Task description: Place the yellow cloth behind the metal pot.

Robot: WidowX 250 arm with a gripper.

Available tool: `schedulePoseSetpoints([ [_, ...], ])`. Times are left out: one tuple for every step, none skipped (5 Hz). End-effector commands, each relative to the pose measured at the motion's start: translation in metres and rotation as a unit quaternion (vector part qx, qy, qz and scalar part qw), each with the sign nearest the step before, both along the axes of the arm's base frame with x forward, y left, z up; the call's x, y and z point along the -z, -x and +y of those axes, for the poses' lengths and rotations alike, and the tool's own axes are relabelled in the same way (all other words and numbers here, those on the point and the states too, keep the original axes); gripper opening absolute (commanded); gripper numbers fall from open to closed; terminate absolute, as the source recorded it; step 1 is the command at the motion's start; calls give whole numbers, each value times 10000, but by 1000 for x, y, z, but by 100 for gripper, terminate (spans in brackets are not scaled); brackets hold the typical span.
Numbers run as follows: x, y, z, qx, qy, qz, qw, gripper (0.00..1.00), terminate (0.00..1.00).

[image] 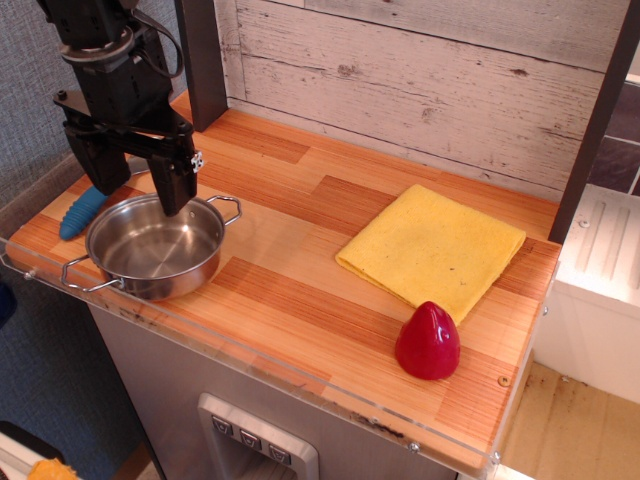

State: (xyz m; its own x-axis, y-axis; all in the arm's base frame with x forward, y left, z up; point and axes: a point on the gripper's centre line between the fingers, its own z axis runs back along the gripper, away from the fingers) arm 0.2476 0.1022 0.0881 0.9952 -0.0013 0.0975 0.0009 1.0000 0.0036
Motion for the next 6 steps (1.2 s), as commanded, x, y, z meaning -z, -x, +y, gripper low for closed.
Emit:
schedulePoseSetpoints([
  [0, 0, 0, 0, 0, 0, 10000, 100, 0],
  [-2, -21, -39, 103, 156, -113, 9998, 100, 0],
  [1, -39, -70, 164, 269, -106, 9994, 100, 0],
  [6, -59, -103, 253, 202, -199, 9993, 100, 0],
  [18, -77, -132, 262, 46, -337, 9991, 100, 0],
  [25, -93, -154, 331, 7, -444, 9985, 100, 0],
])
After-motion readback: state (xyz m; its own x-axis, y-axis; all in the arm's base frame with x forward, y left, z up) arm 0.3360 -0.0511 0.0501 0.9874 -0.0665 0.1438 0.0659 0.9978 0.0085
